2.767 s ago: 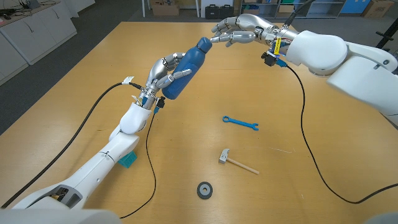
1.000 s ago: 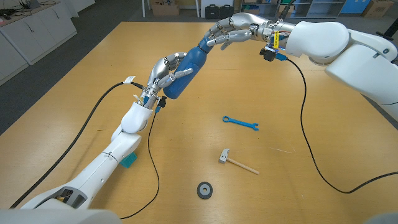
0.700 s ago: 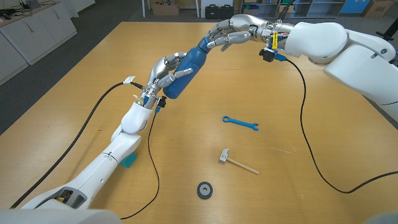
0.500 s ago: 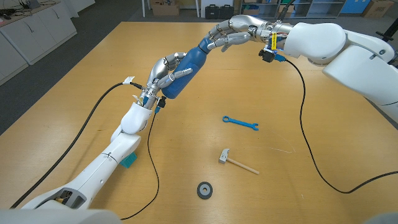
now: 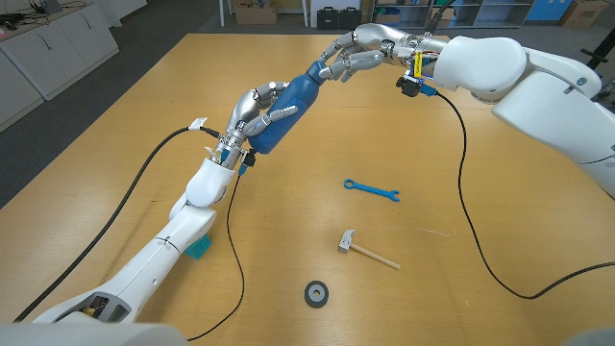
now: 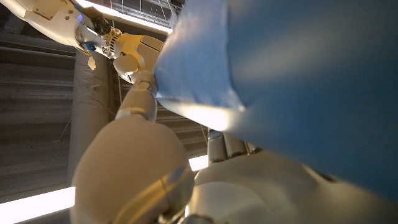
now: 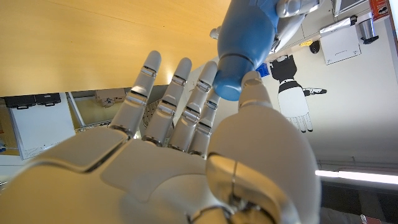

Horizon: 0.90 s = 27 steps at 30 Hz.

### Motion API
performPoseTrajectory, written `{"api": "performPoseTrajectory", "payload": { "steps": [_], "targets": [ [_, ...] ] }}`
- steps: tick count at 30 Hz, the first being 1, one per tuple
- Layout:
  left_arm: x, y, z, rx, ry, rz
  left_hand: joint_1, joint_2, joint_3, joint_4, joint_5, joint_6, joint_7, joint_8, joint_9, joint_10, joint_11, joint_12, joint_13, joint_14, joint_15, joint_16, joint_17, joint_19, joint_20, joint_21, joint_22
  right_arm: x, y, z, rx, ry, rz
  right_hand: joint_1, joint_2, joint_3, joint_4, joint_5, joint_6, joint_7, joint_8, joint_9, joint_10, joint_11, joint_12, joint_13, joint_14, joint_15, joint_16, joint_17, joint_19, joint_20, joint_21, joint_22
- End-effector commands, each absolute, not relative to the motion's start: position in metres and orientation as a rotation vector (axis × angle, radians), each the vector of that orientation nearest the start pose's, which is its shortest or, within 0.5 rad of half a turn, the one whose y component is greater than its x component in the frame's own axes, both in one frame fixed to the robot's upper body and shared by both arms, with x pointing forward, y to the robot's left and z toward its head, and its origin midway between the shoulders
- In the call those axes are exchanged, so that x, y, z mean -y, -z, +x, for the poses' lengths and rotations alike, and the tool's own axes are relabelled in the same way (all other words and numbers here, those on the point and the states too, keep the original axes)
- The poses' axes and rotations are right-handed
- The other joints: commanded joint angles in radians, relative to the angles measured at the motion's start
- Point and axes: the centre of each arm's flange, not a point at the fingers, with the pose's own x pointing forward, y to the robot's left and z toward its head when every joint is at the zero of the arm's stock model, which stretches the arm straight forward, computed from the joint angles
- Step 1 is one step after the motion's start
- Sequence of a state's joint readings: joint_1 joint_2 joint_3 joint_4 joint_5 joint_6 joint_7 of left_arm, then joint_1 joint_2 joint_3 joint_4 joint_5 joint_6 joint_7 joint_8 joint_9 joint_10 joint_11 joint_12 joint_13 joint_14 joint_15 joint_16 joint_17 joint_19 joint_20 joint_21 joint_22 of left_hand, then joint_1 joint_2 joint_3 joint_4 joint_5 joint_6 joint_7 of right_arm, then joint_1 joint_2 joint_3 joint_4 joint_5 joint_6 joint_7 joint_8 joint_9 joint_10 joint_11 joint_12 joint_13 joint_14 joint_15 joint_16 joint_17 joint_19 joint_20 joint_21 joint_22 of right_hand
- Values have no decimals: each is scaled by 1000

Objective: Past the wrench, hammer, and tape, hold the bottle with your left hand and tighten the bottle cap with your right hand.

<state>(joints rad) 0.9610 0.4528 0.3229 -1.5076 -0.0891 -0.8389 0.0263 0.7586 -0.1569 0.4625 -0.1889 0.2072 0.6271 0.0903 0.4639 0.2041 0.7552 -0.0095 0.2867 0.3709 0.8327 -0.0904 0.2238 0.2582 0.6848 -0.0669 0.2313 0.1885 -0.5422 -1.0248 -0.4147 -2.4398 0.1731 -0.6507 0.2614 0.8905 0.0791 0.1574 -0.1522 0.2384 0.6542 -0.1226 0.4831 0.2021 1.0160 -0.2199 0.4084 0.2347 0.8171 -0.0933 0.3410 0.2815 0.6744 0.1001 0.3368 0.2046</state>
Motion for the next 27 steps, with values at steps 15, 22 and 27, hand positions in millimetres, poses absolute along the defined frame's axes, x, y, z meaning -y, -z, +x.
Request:
{"api": "performPoseTrajectory", "payload": {
  "steps": [15, 22, 27],
  "targets": [
    [-196, -20, 499, 1371, 122, 575, 220, 223, 19, 16, 8, 235, -223, 6, 3, 177, -165, 4, 4, 9, -150, 7, 5, 7, -134, 3, 3, 156, -198, 419, 521, -385, -1119, 26, 32, 7, 18, -9, 258, -38, 44, 9, 85, 2, 32, 26, 62, -67, 16, -7, 26, -3, 14, 1],
    [-195, -17, 498, 1368, 85, 595, 227, 228, 21, 15, 9, 234, -221, 6, 3, 179, -163, 4, 6, 12, -150, 8, 6, 9, -134, 4, 3, 155, -199, 412, 491, -327, -1163, 11, 28, -1, 25, -14, 279, -35, 55, 12, 106, 2, 42, 39, 72, -65, 23, -3, 35, -9, 19, 2],
    [-195, -16, 501, 1359, 87, 598, 230, 229, 22, 14, 9, 233, -219, 6, 3, 180, -162, 4, 7, 12, -150, 8, 6, 10, -134, 4, 3, 155, -197, 405, 483, -268, -1176, 9, 29, -4, 25, -20, 299, -28, 74, 28, 135, 3, 58, 60, 100, -74, 46, 11, 41, -22, 24, 3]
  ]
}}
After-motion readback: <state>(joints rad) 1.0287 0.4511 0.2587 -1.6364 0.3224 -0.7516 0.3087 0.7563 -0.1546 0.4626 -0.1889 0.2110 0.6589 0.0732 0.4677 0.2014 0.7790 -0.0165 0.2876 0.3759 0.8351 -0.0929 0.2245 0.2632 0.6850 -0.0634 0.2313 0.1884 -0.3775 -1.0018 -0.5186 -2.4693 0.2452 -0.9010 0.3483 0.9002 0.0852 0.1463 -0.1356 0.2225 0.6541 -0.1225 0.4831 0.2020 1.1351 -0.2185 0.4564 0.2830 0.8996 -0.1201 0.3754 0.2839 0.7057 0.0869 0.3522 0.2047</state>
